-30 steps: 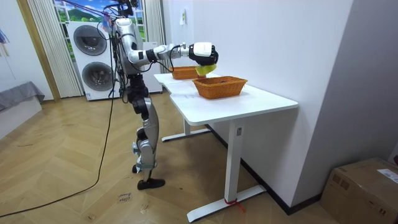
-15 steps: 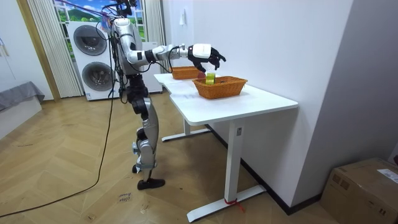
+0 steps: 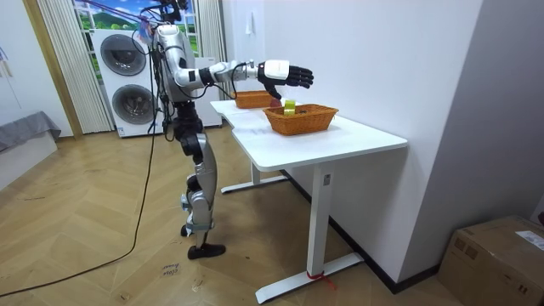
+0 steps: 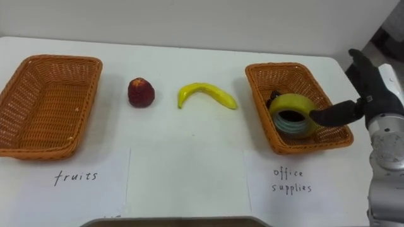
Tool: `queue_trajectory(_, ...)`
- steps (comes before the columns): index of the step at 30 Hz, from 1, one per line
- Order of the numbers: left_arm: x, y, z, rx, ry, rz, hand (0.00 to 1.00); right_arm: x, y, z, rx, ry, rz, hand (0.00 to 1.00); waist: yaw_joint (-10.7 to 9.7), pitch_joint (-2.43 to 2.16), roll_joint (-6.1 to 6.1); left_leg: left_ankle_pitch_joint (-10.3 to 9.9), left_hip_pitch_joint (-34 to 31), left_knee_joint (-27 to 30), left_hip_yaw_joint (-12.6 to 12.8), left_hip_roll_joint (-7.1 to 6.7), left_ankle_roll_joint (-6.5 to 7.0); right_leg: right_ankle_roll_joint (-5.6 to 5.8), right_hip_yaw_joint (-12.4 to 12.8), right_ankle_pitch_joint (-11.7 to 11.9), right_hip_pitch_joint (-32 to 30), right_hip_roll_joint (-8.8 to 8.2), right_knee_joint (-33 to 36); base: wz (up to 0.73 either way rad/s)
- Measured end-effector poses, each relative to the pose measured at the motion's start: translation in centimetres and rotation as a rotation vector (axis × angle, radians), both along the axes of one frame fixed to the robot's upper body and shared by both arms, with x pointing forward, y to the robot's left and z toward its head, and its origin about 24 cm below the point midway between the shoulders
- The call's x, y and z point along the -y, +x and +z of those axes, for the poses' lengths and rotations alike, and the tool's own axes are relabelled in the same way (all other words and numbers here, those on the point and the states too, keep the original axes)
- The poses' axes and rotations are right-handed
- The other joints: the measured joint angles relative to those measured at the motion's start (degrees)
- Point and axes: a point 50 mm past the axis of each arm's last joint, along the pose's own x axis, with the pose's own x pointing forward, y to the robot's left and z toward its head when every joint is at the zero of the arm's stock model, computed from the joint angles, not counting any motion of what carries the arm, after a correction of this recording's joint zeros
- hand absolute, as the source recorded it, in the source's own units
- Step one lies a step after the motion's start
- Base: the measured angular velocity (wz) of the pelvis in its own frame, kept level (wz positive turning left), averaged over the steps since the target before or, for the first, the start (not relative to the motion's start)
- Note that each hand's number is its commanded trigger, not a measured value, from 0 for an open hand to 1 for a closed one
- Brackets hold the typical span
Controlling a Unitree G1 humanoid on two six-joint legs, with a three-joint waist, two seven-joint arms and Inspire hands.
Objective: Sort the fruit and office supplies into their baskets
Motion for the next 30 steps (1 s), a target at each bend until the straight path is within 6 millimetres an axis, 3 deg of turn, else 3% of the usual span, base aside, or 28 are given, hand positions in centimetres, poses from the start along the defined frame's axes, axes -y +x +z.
queue_trajectory(14,0.1,0.7,-0.1,0.013,-0.021,-0.007,0.00,-0.3,0.3,0.2,0.009,0.000,0.013,0.00,0.68,0.02,-0.50,0.00,-0.11,-0.14,0.04,-0.03,0.00,0.04,-0.15,-0.06,-0.05,0.05,-0.73,0.00)
queue_trajectory(21,0.1,1.9,0.1,0.050,-0.028,-0.017,0.00,-0.7,1.1,1.6,0.090,0.050,0.028,0.00,0.74,-0.10,-0.30,-0.01,0.05,-0.08,-0.03,0.07,-0.01,0.00,-0.28,-0.02,0.21,0.10,-0.75,0.00)
queue_trajectory(24,0.1,2.4,0.2,0.083,-0.042,0.010,0.00,-1.0,1.2,2.3,0.139,0.075,0.036,0.00,0.86,0.21,0.21,-0.03,0.82,-0.17,-0.08,0.07,0.00,0.01,-0.36,-0.02,0.87,0.04,-0.58,0.00)
queue_trajectory(30,0.1,2.8,0.2,0.103,-0.060,0.022,0.00,-1.4,2.0,3.6,0.206,0.087,0.044,0.00,0.83,0.18,0.47,-0.03,0.93,-0.01,-0.26,-0.04,0.01,0.04,-0.84,-0.05,0.91,-0.20,0.36,0.00)
